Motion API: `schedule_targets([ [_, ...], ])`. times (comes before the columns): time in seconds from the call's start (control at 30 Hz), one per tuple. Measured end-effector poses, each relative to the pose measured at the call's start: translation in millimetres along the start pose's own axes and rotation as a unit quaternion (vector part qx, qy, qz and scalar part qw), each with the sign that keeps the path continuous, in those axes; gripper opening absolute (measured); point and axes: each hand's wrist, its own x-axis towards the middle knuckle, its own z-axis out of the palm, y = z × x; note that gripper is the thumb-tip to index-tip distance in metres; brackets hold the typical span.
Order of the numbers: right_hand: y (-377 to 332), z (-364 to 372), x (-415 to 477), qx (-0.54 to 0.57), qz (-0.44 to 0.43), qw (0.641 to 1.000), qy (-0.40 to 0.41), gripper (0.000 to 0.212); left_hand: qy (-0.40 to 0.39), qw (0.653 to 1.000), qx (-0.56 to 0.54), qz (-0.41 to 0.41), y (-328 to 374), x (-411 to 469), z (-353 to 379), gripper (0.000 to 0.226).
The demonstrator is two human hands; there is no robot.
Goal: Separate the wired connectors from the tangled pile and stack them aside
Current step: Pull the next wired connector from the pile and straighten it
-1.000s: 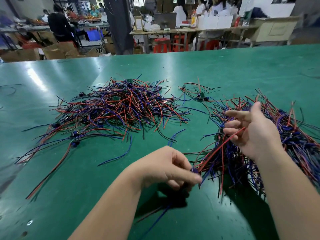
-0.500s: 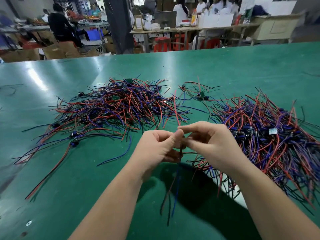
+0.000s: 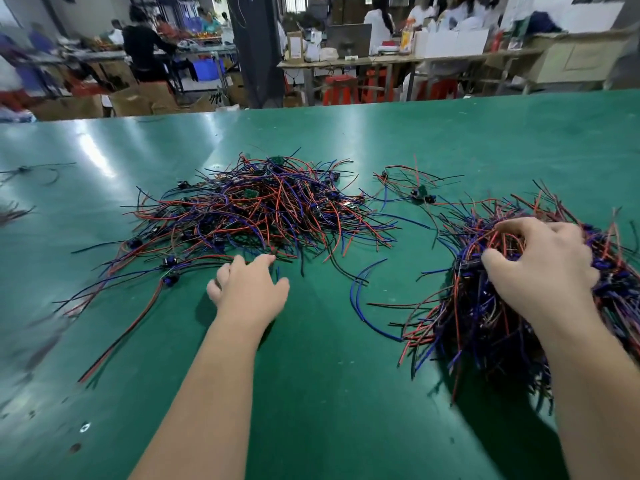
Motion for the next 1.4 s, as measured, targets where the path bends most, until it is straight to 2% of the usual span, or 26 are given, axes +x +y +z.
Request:
schedule_targets([
  [0.07,-6.4,-0.1,-5.1,0.025,-0.014,1.0,0.012,0.035,0.002,1.0,0.003,0.013,-0.6,3.2,4.0,0.047],
  [0.17,-13.7,2.5,-13.2,0.07,-0.045,0.996,-0.018,0.032,0.036,0.999,-0.013,0.025,0.2,6.0,5.5,0.044],
  [0.33,-22.5,6.6,-22.7,0.115,-0.07,0.99,-0.048,0.026,0.044,0.998,-0.039,0.008,-2.0,10.5,9.0,0.051],
  [0.47,-23.1,8.4,-24.4,0.141,-0.075,0.986,-0.052,0.024,0.067,0.994,-0.086,-0.009,-2.8,13.8,12.3,0.058],
  [0.63,-19.5,12.1,-21.7,0.15,-0.096,0.983,-0.045,0.023,0.103,0.975,-0.188,-0.051,-0.2,16.1,8.8,0.048],
  [0.7,-18.9,13.6,-21.6,0.169,-0.112,0.979,-0.038,0.022,0.137,0.947,-0.289,-0.034,3.1,10.5,2.7,0.043],
  [0.77,-19.6,14.5,-22.4,0.206,-0.12,0.971,-0.026,0.02,0.202,0.89,-0.409,0.019,10.7,-0.3,-7.3,0.039],
  [0.83,-22.2,14.9,-23.8,0.292,-0.105,0.949,-0.052,0.021,0.296,0.833,-0.451,0.124,22.1,-17.3,-17.9,0.033],
  [0.9,-27.5,15.5,-26.9,0.421,-0.063,0.895,-0.135,0.022,0.336,0.792,-0.438,0.261,36.4,-36.9,-22.8,0.029],
  [0.97,-34.0,16.8,-30.8,0.53,-0.019,0.812,-0.245,0.018,0.319,0.774,-0.394,0.379,49.6,-55.3,-18.7,0.027],
  [1.03,-37.9,17.8,-33.9,0.594,0.01,0.737,-0.323,0.025,0.275,0.768,-0.353,0.459,60.7,-71.4,-9.1,0.027],
  [1.1,-39.3,17.0,-36.0,0.633,0.016,0.69,-0.351,0.036,0.224,0.762,-0.326,0.513,69.4,-82.7,1.7,0.023],
  [1.17,-38.7,14.9,-37.3,0.641,0.011,0.68,-0.356,0.033,0.17,0.757,-0.303,0.554,75.5,-90.4,8.7,0.017],
  [1.27,-36.4,13.2,-36.5,0.638,0.004,0.694,-0.335,0.029,0.111,0.745,-0.316,0.576,76.1,-93.5,12.2,0.005],
  [1.3,-35.9,13.1,-35.7,0.644,0.0,0.695,-0.32,0.029,0.08,0.751,-0.34,0.56,74.1,-93.3,12.4,0.005],
  [1.33,-36.2,12.3,-34.7,0.653,-0.005,0.694,-0.304,0.028,0.036,0.767,-0.368,0.525,74.0,-92.4,11.8,0.015],
  [1.4,-36.3,10.4,-32.6,0.681,-0.01,0.677,-0.28,0.026,-0.079,0.813,-0.418,0.398,76.4,-89.1,9.6,0.04],
])
